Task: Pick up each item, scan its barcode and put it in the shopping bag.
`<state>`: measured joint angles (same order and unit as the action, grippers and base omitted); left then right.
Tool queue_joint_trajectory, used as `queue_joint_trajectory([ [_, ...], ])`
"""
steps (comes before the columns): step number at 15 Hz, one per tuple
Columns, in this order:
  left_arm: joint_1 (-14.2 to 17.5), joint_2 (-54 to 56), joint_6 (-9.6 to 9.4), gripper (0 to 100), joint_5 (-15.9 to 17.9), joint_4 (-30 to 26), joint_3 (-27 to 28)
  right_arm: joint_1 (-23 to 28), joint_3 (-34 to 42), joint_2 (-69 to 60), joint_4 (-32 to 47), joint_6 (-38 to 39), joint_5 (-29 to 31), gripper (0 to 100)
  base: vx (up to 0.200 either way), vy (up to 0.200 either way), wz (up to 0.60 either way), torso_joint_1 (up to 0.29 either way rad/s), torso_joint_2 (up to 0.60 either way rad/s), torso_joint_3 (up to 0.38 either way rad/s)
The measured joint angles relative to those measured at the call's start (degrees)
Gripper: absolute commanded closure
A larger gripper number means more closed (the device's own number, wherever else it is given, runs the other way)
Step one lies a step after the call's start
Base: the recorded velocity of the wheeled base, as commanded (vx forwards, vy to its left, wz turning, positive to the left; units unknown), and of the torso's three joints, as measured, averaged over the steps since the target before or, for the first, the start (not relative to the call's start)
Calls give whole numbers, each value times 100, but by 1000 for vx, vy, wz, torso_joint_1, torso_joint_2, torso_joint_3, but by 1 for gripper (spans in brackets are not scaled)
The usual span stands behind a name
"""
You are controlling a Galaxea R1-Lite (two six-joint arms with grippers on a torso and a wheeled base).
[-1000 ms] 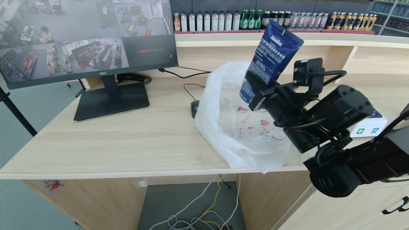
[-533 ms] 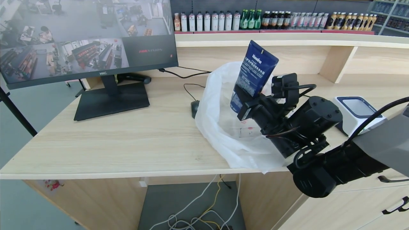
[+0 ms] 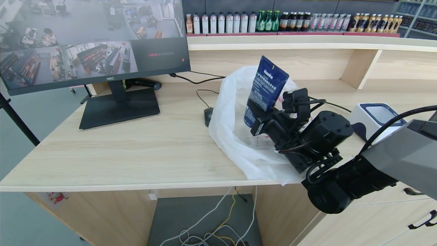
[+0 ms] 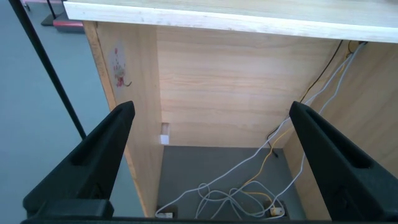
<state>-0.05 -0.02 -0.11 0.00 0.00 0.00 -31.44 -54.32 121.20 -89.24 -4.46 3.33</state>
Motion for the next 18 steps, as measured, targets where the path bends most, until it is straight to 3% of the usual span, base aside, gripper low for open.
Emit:
queue_joint_trajectory([
  [18,5,0,0,0,0,0,0,149,165,-177,252,-29,-18,100,0,0,0,0,0,0],
])
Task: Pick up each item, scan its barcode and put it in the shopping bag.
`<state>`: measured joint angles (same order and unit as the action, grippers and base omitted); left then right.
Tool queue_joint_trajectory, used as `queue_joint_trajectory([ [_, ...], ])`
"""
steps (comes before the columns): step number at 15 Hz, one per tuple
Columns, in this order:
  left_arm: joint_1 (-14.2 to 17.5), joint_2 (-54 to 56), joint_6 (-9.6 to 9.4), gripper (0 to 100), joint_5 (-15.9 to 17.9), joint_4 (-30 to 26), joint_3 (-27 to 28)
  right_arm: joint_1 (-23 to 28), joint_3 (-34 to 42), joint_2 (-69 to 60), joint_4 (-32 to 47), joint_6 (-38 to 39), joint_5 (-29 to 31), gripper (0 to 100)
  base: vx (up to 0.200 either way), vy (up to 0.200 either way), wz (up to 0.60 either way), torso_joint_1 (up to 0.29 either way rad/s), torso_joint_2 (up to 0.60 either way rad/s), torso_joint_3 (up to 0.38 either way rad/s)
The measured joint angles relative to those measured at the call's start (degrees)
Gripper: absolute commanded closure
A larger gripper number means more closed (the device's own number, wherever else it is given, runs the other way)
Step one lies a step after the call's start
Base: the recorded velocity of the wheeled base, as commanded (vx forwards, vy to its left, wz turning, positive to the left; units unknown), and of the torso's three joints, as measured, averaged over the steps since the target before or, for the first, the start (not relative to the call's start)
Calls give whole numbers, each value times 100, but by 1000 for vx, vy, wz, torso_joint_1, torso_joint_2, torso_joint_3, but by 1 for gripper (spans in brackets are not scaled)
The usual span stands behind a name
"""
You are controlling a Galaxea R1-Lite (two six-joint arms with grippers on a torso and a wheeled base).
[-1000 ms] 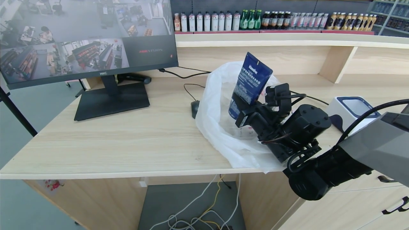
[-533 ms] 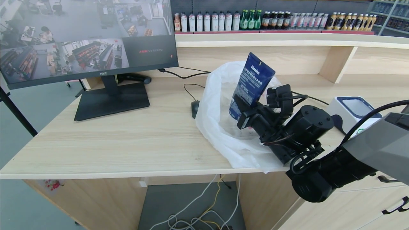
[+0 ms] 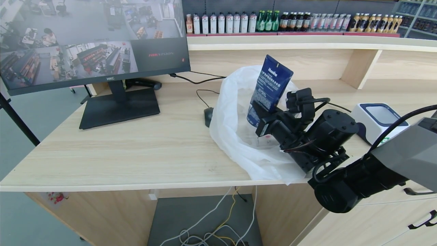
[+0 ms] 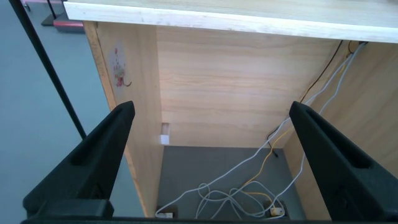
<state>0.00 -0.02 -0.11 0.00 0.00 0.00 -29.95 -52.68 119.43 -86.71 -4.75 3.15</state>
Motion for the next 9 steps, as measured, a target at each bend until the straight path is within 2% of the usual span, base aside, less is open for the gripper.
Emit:
queue_joint_trajectory([
  [9,-5,0,-2,0,0,0,0,60,-52,-354,892,-325,40,100,0,0,0,0,0,0],
])
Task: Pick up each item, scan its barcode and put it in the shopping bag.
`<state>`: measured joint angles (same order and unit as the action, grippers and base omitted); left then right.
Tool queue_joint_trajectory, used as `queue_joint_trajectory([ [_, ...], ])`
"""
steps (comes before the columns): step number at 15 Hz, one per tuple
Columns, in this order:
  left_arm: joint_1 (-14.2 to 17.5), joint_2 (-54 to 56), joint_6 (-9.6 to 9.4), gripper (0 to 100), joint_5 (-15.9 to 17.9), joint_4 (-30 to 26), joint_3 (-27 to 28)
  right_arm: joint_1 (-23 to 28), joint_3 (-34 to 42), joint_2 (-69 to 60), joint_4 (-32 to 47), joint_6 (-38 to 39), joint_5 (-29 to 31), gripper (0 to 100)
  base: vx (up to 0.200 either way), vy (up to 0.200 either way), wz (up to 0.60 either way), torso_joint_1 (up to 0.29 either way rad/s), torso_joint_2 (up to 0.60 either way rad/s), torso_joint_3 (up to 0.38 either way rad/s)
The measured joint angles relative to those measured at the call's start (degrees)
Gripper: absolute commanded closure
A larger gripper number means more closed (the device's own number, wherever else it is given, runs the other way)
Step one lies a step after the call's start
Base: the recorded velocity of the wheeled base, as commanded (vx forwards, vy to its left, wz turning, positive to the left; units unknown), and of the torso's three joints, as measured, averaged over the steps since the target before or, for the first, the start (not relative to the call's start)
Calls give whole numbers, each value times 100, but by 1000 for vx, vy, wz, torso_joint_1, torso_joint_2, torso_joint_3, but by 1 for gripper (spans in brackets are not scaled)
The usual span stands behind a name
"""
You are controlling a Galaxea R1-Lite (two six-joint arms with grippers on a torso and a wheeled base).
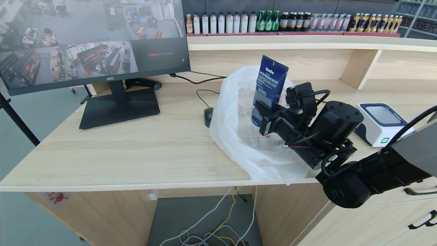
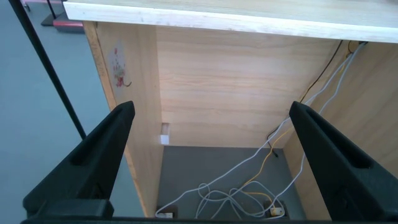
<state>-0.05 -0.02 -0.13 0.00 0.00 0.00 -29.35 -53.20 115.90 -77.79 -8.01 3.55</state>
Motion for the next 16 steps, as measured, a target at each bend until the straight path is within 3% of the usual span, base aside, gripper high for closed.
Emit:
queue_joint_trajectory([
  [16,-2,0,0,0,0,0,0,-68,-193,146,213,-17,-57,100,0,0,0,0,0,0],
])
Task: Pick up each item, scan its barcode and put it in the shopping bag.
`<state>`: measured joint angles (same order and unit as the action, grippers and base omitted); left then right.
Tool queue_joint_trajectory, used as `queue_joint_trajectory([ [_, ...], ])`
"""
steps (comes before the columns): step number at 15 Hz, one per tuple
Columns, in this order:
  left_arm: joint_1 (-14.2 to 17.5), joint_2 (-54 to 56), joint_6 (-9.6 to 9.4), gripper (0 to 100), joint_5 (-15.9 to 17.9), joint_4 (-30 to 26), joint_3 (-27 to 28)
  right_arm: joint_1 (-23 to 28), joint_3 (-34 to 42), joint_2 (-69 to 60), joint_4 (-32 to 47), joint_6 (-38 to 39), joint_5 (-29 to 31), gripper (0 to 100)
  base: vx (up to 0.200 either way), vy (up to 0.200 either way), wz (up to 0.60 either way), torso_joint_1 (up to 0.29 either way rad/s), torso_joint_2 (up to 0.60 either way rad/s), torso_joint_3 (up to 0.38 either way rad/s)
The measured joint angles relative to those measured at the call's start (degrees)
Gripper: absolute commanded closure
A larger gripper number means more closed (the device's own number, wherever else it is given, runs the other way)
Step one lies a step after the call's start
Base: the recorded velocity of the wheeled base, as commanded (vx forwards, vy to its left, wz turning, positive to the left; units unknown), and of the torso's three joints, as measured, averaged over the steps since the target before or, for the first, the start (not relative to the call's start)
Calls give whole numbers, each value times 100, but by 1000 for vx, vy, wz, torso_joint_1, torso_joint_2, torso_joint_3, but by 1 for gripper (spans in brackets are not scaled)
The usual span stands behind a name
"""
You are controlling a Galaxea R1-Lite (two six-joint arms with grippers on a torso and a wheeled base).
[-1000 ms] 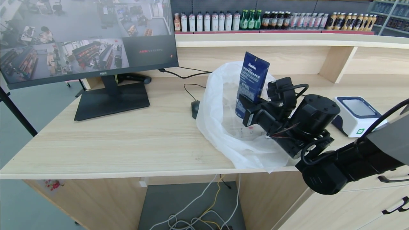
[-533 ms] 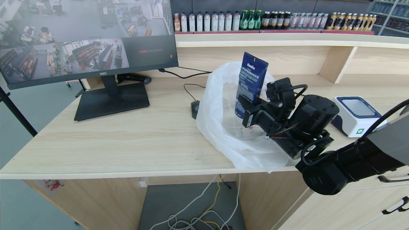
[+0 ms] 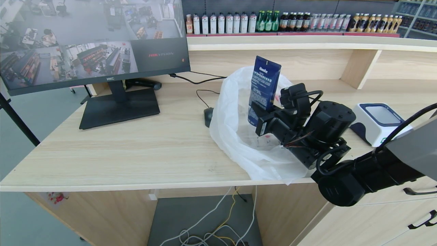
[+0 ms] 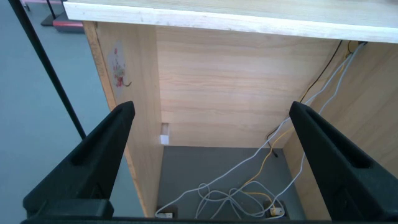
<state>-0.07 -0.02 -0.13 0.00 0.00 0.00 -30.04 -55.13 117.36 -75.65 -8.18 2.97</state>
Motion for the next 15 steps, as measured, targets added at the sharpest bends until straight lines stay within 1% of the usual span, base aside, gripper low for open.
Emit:
queue_joint_trajectory([
  [3,0,0,4,0,0,0,0,2,15,9,0,105,2,100,0,0,0,0,0,0],
  [4,0,0,4,0,0,0,0,2,28,11,-2,115,2,0,0,0,0,0,0,0],
  [12,2,0,2,0,2,0,0,-2,66,6,-62,257,0,0,0,0,0,0,0,0],
  [15,5,0,2,0,0,0,0,-17,135,-57,-288,260,0,0,0,0,0,0,0,0],
])
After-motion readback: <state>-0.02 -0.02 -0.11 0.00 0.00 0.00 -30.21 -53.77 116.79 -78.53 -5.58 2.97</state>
